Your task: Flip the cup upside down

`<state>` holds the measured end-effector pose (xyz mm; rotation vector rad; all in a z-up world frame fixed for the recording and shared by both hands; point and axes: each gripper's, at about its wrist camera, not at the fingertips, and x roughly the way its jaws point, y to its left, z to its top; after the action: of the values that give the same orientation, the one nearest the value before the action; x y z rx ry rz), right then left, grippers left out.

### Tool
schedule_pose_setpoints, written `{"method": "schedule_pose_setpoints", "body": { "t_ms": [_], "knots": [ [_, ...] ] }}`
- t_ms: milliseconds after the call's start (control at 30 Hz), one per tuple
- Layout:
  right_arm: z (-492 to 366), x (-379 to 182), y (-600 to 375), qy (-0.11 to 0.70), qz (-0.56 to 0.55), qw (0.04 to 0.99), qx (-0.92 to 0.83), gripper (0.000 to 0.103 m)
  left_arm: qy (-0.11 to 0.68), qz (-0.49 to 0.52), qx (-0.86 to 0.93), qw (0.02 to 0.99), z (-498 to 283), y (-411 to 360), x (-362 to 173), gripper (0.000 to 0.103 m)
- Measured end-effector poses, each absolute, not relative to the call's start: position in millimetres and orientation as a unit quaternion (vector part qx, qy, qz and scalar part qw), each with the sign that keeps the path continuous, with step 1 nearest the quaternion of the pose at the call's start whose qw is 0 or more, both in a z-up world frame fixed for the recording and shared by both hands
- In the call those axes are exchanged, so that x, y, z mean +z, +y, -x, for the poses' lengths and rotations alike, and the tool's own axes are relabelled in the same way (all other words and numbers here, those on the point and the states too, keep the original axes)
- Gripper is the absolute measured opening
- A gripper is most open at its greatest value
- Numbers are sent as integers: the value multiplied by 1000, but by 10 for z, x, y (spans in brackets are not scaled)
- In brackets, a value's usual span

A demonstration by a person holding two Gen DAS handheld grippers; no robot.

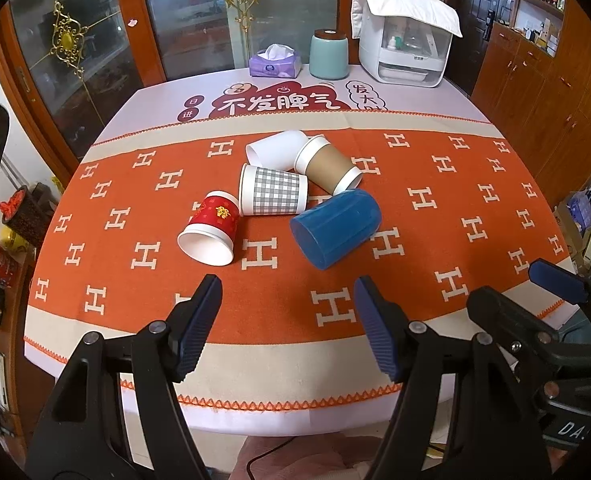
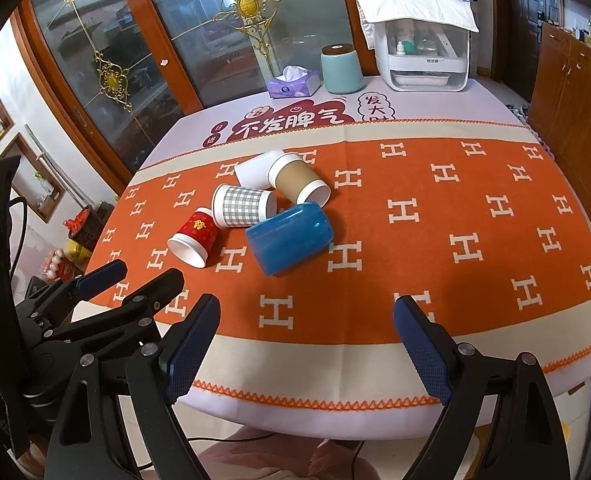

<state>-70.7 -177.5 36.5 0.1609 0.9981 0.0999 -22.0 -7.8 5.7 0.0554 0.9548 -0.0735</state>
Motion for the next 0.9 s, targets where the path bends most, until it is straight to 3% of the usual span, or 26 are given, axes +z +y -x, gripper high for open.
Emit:
{"method": "schedule_pose_setpoints", "body": {
  "t_ms": [900],
  "knots": [
    [701, 362, -1770, 477, -78, 874, 49, 89, 459, -32, -32, 887, 235, 24, 37, 66]
  ]
}}
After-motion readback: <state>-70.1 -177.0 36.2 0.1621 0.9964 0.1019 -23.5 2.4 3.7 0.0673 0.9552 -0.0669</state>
